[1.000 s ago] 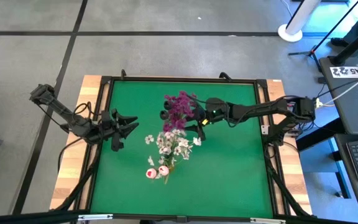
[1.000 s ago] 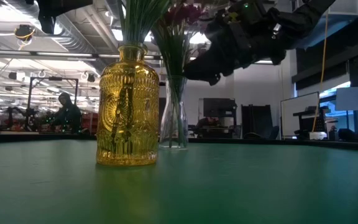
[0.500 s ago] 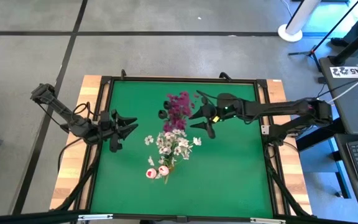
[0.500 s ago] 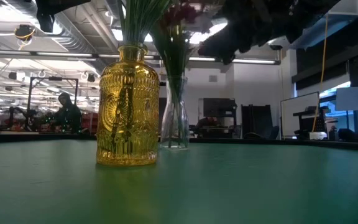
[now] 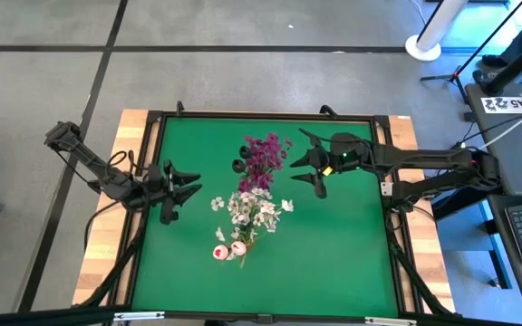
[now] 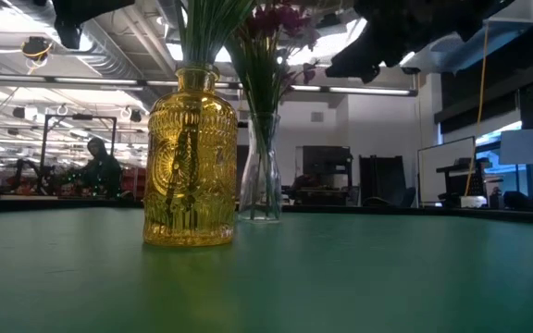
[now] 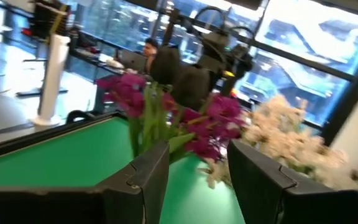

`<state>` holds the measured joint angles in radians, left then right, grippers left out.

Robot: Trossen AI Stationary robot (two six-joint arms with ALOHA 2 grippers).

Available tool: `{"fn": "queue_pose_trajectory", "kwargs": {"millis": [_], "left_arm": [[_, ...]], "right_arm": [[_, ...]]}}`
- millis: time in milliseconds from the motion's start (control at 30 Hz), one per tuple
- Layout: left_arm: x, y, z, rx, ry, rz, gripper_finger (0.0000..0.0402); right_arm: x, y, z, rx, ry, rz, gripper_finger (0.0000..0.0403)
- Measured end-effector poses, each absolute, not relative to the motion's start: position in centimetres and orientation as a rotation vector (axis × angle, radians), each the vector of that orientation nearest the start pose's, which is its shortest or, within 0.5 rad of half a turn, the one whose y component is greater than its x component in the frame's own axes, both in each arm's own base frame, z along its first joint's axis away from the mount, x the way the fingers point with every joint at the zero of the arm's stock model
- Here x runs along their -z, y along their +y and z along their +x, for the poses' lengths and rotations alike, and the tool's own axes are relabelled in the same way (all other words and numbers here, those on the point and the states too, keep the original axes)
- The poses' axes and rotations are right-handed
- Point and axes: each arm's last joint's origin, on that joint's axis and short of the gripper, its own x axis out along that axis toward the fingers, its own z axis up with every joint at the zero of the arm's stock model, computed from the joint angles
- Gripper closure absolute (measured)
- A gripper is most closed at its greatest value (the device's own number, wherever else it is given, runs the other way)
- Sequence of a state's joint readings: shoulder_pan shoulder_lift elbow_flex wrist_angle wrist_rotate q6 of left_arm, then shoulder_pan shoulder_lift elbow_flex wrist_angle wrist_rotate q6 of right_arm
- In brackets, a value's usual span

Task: Sort flowers into vase by color
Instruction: Return to Home Position

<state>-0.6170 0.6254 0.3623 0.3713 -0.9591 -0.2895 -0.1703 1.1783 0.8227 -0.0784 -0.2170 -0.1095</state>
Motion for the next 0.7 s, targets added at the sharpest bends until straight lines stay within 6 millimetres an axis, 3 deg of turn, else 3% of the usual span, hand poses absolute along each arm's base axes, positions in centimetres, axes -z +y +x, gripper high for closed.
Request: {"fn": "queue_pose_trajectory", "kwargs": {"millis": [133,400,700], "left_arm": [[-26.2,-6.3,13.0,-0.276,-0.118,-0.331,0.0243],[-26.5,-4.7,13.3,-0.331,-0.148,-0.314,0.0243],[-26.2,-2.9,13.8,-0.332,-0.119,-0.307,0.0243]], "right_arm": [[-27.9,-3.7,25.1,-0.069,0.428,-0.024,0.0228],[-28.0,-4.9,24.3,-0.03,0.388,0.005,0.0228],[-25.0,-6.0,19.7,-0.049,0.218,0.108,0.0228]]}}
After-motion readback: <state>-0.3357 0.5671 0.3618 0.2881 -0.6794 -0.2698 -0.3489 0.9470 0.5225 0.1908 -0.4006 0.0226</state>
